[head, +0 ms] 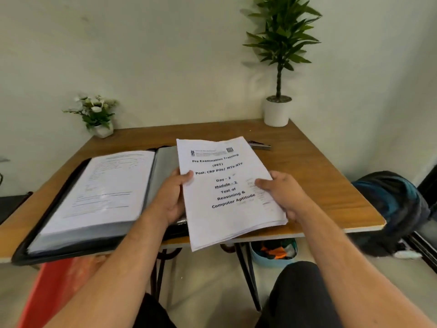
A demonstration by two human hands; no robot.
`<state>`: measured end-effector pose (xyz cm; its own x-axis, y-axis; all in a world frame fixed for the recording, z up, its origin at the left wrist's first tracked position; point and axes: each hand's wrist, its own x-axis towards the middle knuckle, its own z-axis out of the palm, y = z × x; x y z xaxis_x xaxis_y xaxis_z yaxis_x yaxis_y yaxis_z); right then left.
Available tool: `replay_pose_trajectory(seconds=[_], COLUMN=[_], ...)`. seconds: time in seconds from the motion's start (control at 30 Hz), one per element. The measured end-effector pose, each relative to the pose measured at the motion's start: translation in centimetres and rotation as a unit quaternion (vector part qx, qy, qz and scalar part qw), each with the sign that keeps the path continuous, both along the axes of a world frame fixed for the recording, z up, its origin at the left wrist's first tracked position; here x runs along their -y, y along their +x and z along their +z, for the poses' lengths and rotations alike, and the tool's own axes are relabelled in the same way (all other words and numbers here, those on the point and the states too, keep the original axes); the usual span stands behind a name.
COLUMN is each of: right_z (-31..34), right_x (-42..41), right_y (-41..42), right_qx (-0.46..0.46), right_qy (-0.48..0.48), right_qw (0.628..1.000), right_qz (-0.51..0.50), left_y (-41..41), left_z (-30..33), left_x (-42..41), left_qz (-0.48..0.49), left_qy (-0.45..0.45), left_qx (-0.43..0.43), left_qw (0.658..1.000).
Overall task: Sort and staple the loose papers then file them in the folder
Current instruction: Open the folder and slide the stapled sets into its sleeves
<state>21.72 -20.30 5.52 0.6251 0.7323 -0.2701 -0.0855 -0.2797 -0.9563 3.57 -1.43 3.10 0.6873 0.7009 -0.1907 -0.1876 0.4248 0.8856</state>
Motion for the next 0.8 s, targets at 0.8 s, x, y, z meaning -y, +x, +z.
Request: replay_pose_trajectory(seconds=[0.8], right_z=[-4.3], right_x=[-2.3], right_y=[-5.0], right_qx=[0.109], right_qy=[0.076], right_qw=[0.987], right_qz=[0.092], left_y=[0.2], left_z=[-0.1], left_x=[5.0], left_qz=[0.016], left_qy=[0.154], left_qx=[-0.065], left_qw=[0.986])
